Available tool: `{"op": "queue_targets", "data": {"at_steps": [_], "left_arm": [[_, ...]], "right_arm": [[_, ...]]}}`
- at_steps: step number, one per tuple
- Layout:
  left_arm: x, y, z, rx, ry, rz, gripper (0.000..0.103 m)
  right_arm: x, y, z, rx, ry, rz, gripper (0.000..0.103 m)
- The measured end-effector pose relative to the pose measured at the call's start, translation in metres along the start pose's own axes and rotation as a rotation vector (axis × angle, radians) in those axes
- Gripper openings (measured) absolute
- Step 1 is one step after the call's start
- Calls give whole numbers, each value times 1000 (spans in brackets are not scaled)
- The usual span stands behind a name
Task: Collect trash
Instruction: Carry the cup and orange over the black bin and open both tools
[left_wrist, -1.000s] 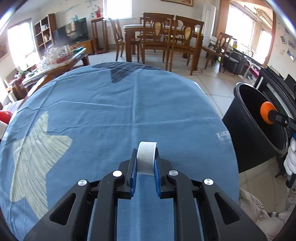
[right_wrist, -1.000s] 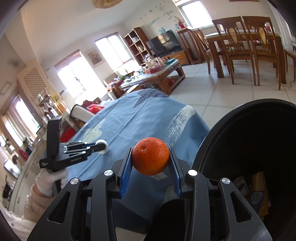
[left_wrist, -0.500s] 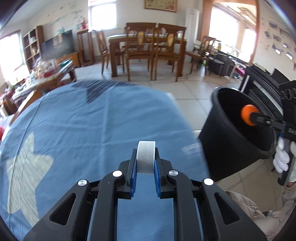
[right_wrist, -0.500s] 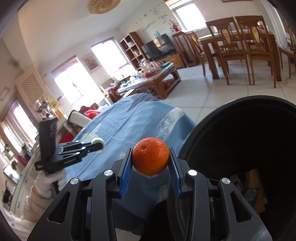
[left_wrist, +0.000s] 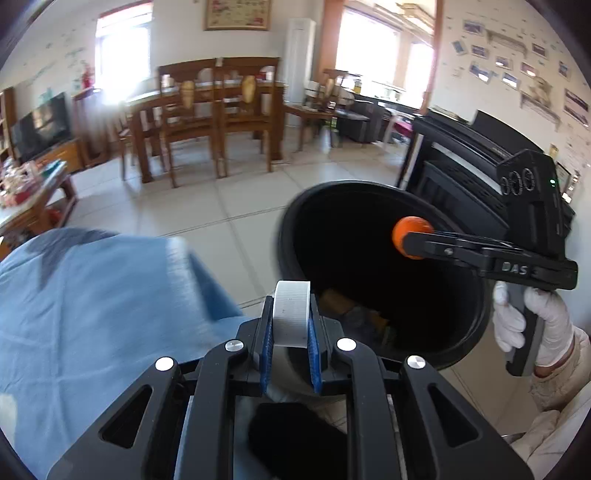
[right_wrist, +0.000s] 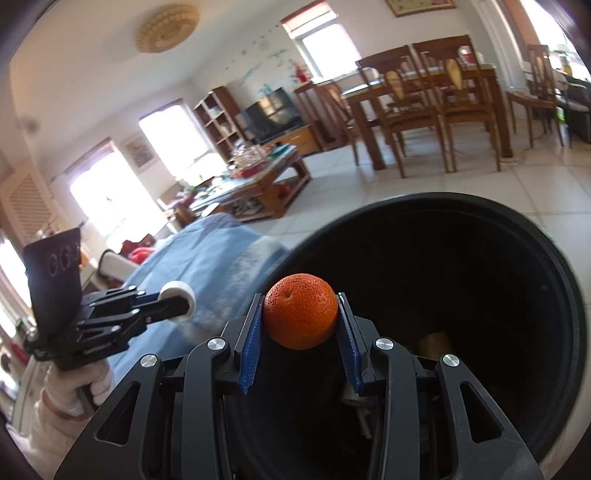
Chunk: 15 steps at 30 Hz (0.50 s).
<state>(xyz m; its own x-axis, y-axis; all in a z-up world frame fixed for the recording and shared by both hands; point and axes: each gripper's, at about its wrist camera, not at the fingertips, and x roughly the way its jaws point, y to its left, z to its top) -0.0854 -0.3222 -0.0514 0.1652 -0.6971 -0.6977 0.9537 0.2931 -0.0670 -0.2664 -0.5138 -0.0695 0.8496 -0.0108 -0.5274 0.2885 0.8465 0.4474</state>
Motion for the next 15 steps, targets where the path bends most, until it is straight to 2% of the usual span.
{"op": "queue_targets", "data": {"at_steps": [7, 15], "left_arm": [[38, -32, 11, 56, 34, -81, 17], [60, -45, 12, 82, 65, -101, 17]], "right_arm": [[-11, -31, -5, 32, -13, -51, 38], [-15, -41, -10, 36, -17, -77, 38]]}}
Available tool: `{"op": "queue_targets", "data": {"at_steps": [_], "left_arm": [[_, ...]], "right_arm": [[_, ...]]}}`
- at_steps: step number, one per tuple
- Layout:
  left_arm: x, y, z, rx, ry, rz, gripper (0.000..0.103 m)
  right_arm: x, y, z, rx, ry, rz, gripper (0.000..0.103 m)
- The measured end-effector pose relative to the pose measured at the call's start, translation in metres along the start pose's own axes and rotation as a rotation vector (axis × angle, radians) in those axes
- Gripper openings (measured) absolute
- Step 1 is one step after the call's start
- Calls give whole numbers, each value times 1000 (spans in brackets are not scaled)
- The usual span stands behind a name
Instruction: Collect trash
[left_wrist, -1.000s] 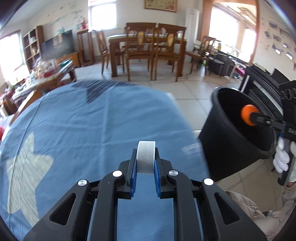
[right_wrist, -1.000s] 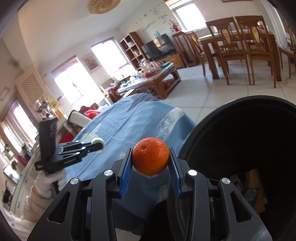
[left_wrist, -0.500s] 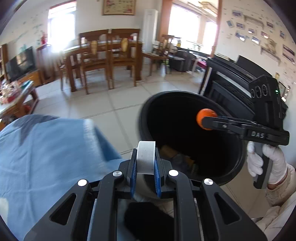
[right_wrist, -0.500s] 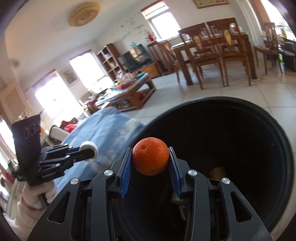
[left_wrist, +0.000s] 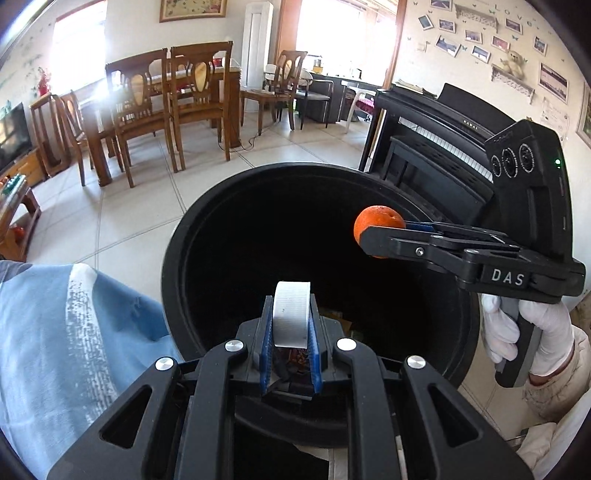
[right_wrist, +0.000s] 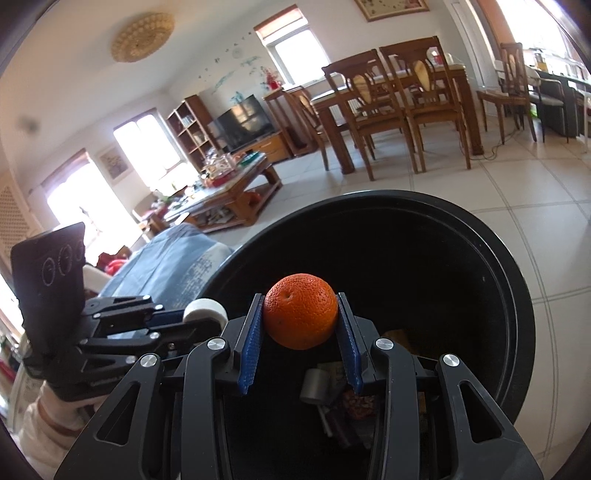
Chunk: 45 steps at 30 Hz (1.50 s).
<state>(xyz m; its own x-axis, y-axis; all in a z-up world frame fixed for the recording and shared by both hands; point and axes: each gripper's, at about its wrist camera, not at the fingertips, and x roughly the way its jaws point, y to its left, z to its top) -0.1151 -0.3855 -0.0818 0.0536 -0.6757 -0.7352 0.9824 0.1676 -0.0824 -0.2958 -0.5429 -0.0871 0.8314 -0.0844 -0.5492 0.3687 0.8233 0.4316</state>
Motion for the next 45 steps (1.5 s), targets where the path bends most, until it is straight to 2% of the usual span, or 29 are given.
{"op": "queue_targets", "data": {"at_steps": [4, 9, 11, 13, 17, 19, 22, 24, 30, 33, 41, 45], "left_arm": [[5, 1, 0, 1, 12, 1, 19], [6, 0, -1, -6, 15, -2, 20], [4, -2, -3, -5, 13, 1, 31], [0, -2, -1, 4, -10, 11, 71], [-10, -7, -3, 19, -36, 18, 78], [-14, -9, -4, 17, -45, 31, 89], [-20, -9, -7, 9, -58, 24, 91], [-24, -10, -10, 7, -66, 27, 98], [-42, -10, -19, 5, -92, 40, 98], [-53, -3, -24, -16, -104, 52, 98], [-84, 24, -42, -102, -140, 77, 98], [-107, 40, -56, -147, -172, 111, 98]], "right_arm": [[0, -3, -3, 1, 10, -13, 39], [-3, 2, -3, 1, 10, -17, 48], [-4, 4, -2, 0, 2, -20, 58], [-4, 5, -1, -7, -1, -27, 59], [-4, 7, -1, -14, 3, -36, 59], [-4, 8, 0, -12, 3, -43, 60], [-5, 11, 1, -9, -8, -58, 69], [-4, 13, 2, -8, -8, -64, 71], [-4, 22, 4, 0, -13, -81, 79], [-3, 30, 7, 12, -11, -84, 87], [10, 62, 12, -10, 11, -74, 89], [26, 90, 14, -42, 35, -53, 89]]}}
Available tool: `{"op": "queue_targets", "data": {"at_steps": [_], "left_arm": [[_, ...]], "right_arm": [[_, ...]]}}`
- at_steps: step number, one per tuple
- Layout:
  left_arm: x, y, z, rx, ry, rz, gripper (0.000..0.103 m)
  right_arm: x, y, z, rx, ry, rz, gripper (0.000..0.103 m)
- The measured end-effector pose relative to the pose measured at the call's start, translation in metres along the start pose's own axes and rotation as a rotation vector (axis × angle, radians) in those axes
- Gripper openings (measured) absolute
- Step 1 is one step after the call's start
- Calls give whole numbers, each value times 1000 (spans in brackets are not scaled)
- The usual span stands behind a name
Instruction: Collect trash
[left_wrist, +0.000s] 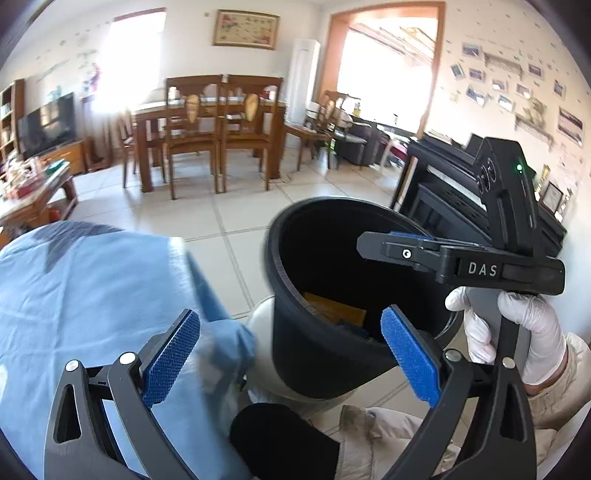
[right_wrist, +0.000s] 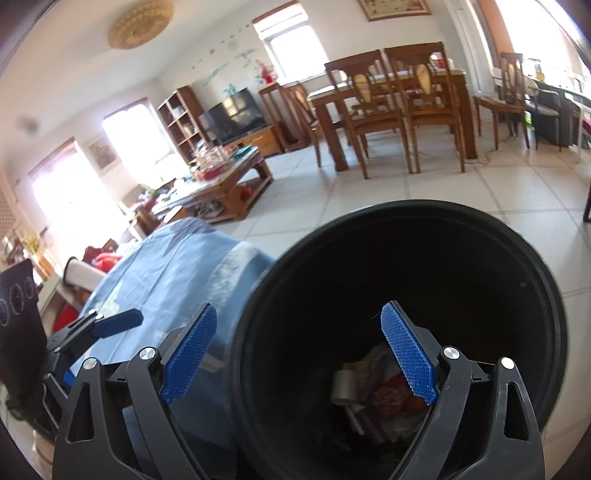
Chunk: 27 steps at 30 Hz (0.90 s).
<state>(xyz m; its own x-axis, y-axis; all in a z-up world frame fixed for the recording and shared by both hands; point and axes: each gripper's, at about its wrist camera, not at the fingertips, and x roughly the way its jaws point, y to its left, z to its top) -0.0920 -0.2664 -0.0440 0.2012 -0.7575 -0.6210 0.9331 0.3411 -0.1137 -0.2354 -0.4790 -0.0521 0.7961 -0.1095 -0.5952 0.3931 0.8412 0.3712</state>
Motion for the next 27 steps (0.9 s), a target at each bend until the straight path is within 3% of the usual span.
{"op": "queue_targets", "data": {"at_steps": [7, 11, 13, 15, 27], "left_arm": [[-46, 46, -17, -104, -80, 127, 98], [-79, 80, -33, -183, -124, 280, 98], [-97, 97, -42, -225, -155, 331, 98], [-118, 114, -51, -273, -191, 400, 98], [-212, 181, -93, -428, -341, 803, 98]], "right_arm": [[32, 67, 7, -76, 21, 66, 89], [55, 120, 11, -141, 14, 111, 89], [68, 151, 13, -188, -8, 127, 89], [78, 185, 13, -234, -58, 147, 98], [133, 336, 11, -394, -265, 267, 98]]}}
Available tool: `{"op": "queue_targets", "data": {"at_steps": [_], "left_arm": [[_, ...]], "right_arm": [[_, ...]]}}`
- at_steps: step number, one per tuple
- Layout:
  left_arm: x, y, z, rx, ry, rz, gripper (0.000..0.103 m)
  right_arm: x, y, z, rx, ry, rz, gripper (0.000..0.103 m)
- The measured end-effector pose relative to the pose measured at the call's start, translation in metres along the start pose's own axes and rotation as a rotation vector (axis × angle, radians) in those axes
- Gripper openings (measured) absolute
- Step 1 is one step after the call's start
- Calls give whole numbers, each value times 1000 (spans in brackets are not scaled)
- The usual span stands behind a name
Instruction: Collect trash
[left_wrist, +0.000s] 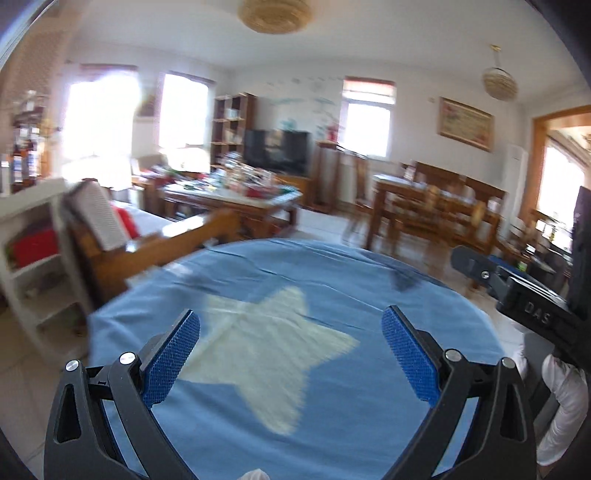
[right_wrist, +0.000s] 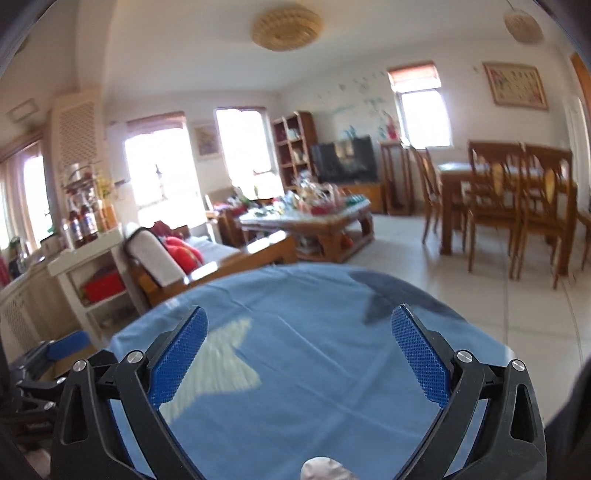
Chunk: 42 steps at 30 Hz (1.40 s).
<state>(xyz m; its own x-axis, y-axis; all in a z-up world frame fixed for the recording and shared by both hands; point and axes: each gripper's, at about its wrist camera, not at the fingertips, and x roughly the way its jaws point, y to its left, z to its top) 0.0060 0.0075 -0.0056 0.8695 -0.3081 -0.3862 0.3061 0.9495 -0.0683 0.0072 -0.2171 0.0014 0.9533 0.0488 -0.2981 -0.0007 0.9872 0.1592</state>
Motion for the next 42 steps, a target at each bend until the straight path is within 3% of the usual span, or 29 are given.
{"op": "queue_targets", "data": {"at_steps": [6, 13, 19, 42], "left_arm": [[-5, 29, 4, -38, -106, 180, 98], [16, 47, 9, -91, -98, 249, 98], [14, 46, 10, -94, -107, 245, 98], [21, 31, 6, -22, -73, 241, 98]], "right_arm": [[24, 36, -3, -101, -80, 29, 98], [25, 52, -14, -166, -100, 65, 98], [20, 52, -20, -196, -90, 71, 98], [18, 34, -17, -105, -50, 58, 98]]}}
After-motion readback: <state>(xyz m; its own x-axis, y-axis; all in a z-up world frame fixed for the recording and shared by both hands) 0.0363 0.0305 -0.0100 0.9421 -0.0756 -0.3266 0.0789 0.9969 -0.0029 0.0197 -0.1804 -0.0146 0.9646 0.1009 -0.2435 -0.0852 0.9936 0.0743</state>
